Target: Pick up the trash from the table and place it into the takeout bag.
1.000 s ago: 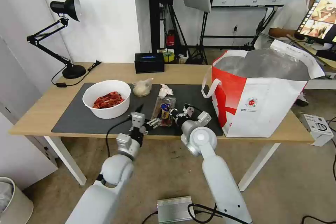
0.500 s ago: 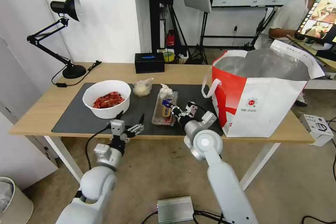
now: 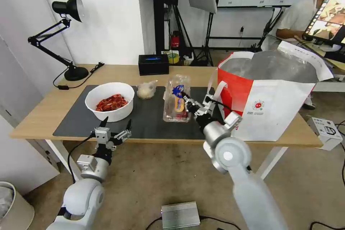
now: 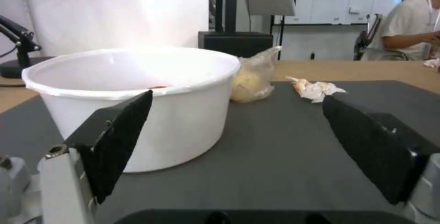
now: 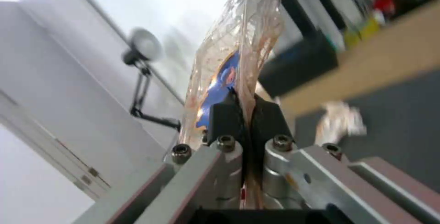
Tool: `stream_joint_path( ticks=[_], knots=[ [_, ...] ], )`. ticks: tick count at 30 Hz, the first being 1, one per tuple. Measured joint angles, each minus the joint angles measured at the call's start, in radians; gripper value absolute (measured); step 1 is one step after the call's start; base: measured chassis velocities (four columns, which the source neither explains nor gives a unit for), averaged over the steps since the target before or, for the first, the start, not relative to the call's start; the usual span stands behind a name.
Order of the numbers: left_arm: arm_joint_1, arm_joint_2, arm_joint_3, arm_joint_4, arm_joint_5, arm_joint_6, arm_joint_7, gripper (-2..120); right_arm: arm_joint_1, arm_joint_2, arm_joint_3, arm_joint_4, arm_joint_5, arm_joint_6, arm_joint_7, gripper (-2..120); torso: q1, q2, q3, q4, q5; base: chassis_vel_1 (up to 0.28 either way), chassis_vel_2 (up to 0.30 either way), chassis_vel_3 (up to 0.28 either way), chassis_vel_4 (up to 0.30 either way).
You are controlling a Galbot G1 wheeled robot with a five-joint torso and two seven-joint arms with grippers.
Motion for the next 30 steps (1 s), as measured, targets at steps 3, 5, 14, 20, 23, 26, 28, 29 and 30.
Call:
stream_joint_path(
  ticks=[3, 5, 14, 20, 23, 26, 28, 29, 30],
  knots=[
    [0.003, -0.009, 0.000, -0.006, 0.004, -0.002, 0.000, 100, -0.047, -0.050, 0.058, 0.070, -0.053, 0.046, -0.086, 0, 0.000, 0.000, 0.000, -0.0001, 0.0000, 0.000, 0.000, 0.000, 0.000],
    [0.004, -0.012, 0.001, -0.008, 0.004, -0.002, 0.000, 100, -0.061, -0.064, 0.083, 0.090, -0.062, 0.060, -0.108, 0, 0.000, 0.000, 0.000, -0.0001, 0.0001, 0.000, 0.000, 0.000, 0.000],
    [0.012, -0.015, 0.007, -0.016, 0.019, -0.006, 0.001, 100, -0.134, -0.106, 0.268, 0.214, -0.024, 0.105, -0.158, 0, 0.000, 0.000, 0.000, -0.0001, 0.0000, 0.000, 0.000, 0.000, 0.000],
    [0.019, -0.018, 0.009, -0.017, 0.026, -0.013, 0.003, 100, -0.139, -0.118, 0.333, 0.215, 0.029, 0.169, -0.181, 0, 0.000, 0.000, 0.000, -0.0001, 0.0000, 0.000, 0.000, 0.000, 0.000],
    [0.022, -0.020, 0.009, -0.022, 0.028, -0.014, 0.003, 100, -0.124, -0.116, 0.353, 0.208, 0.058, 0.185, -0.174, 0, 0.000, 0.000, 0.000, -0.0001, 0.0001, 0.000, 0.000, 0.000, 0.000],
    [0.028, -0.020, 0.007, -0.024, 0.030, -0.015, 0.003, 100, -0.088, -0.122, 0.375, 0.203, 0.110, 0.190, -0.122, 0, 0.000, 0.000, 0.000, 0.0000, 0.0000, 0.000, 0.000, 0.000, 0.000],
    [0.030, -0.020, 0.006, -0.025, 0.030, -0.015, 0.003, 100, -0.075, -0.128, 0.383, 0.202, 0.132, 0.190, -0.101, 0, 0.000, 0.000, 0.000, 0.0000, 0.0000, 0.000, 0.000, 0.000, 0.000],
    [0.031, -0.020, 0.005, -0.026, 0.030, -0.015, 0.003, 100, -0.072, -0.129, 0.384, 0.202, 0.136, 0.190, -0.097, 0, 0.000, 0.000, 0.000, 0.0000, 0.0000, 0.000, 0.000, 0.000, 0.000],
    [0.032, -0.020, 0.005, -0.027, 0.030, -0.015, 0.003, 100, -0.057, -0.136, 0.392, 0.201, 0.161, 0.190, -0.070, 0, 0.000, 0.000, 0.000, 0.0000, 0.0000, 0.000, 0.000, 0.000, 0.000]
  ],
)
